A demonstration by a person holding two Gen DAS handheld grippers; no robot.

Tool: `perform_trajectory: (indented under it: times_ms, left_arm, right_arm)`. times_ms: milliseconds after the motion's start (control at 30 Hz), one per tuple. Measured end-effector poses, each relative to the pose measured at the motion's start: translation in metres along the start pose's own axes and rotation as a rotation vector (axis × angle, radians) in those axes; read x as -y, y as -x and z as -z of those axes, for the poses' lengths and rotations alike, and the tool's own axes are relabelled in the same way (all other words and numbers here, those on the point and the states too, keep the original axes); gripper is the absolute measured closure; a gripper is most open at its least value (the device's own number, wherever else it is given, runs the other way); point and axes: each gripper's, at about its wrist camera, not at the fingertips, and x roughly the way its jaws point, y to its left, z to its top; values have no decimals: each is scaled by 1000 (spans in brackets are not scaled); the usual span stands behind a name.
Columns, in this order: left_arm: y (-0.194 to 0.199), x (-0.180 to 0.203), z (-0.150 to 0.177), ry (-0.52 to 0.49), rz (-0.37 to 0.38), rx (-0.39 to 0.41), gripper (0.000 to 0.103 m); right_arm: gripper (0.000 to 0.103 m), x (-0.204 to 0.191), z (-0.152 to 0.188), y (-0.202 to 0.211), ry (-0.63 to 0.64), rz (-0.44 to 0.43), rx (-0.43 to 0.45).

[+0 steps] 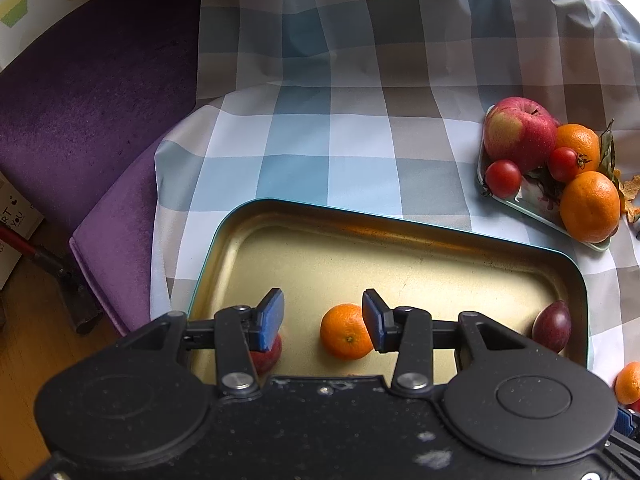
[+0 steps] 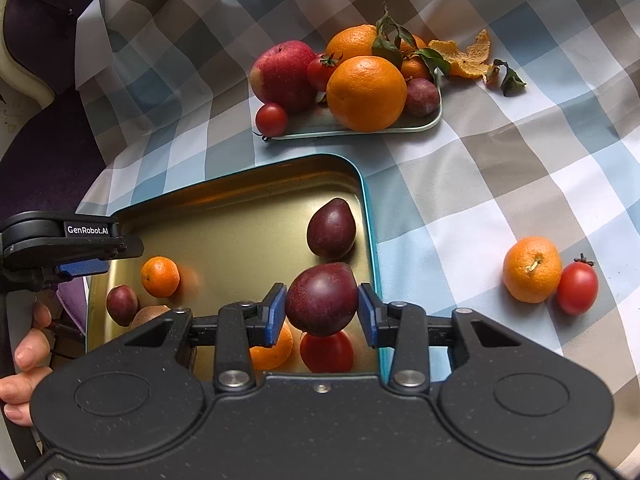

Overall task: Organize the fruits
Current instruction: 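Open the left tool to drop the tangerine in the tray while the right tool releases the plum, then move both open tools back from the tray toward the loose tangerine and tomato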

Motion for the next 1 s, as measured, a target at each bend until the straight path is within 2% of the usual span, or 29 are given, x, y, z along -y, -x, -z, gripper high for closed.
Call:
perform_trajectory:
  times_ms: [333,633,1000]
  left_arm:
    - [-1,-7,4,-24,2,-5,57]
    - [-5,-18,6,-6,1,-20,57]
    - [-5,-14,8,-30,1,-25,56]
  right_arm:
    - [55,-20,1,0,50,-20,28]
    - [55,-24,2,-10,28,-17,-9]
    - [55,-27,5,-13,43,-3,-24]
